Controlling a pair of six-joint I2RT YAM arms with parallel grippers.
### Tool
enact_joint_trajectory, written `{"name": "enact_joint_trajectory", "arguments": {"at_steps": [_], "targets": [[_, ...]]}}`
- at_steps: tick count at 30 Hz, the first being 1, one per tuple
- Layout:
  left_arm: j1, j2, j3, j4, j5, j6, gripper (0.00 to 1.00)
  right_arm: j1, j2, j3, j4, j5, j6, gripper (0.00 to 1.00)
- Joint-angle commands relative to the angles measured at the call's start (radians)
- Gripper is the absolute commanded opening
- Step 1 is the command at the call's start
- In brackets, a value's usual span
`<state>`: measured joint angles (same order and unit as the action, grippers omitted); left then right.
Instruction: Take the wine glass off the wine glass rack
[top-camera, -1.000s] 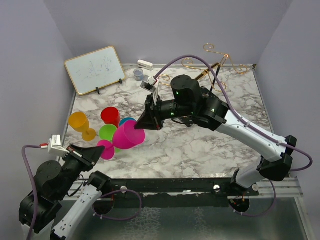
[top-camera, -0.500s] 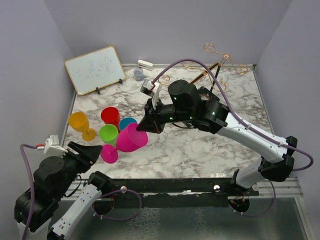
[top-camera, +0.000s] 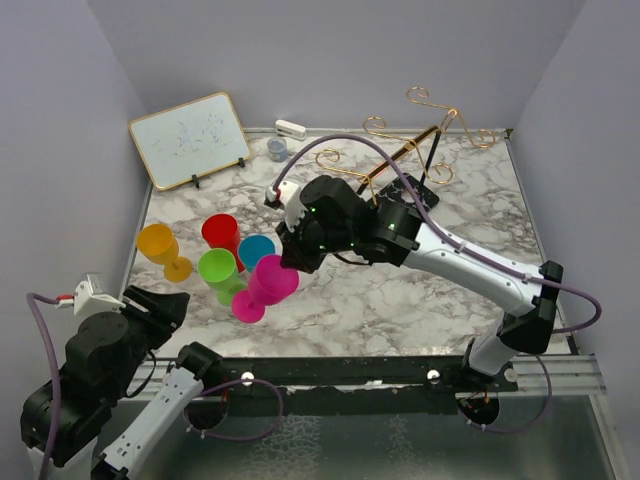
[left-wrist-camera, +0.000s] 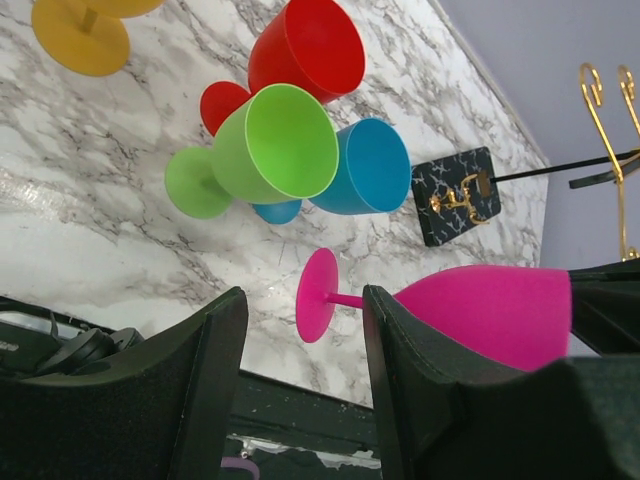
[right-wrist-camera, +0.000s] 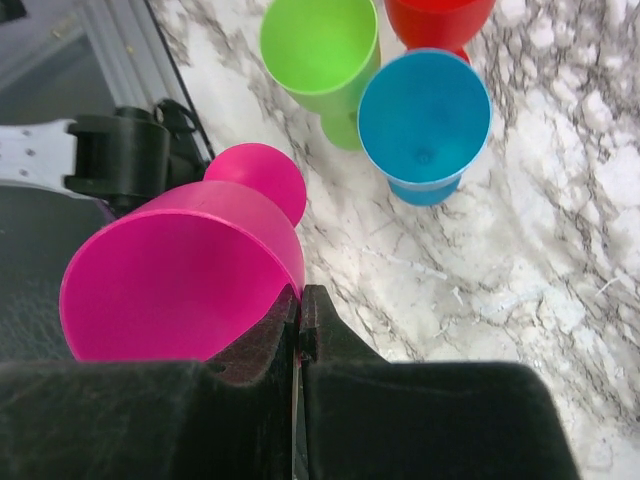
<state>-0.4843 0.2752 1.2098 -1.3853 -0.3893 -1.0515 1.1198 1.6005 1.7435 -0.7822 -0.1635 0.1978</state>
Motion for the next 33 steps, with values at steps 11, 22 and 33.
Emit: {"name": "enact_joint_trajectory", "arguments": {"at_steps": [11,22,33], "targets": [[0.003,-0.026,-0.076,0.028,0.028,0.007,0.52,0.07,0.216,0.074,-0.063,0.197,-0.021,0.01],[0.003,-0.048,-0.105,0.038,0.043,0.003,0.52,0.106,0.377,0.218,-0.073,0.271,-0.019,0.01],[0.003,-0.054,-0.122,0.045,0.044,0.011,0.52,0.109,0.49,0.353,-0.144,0.338,-0.029,0.04]]}}
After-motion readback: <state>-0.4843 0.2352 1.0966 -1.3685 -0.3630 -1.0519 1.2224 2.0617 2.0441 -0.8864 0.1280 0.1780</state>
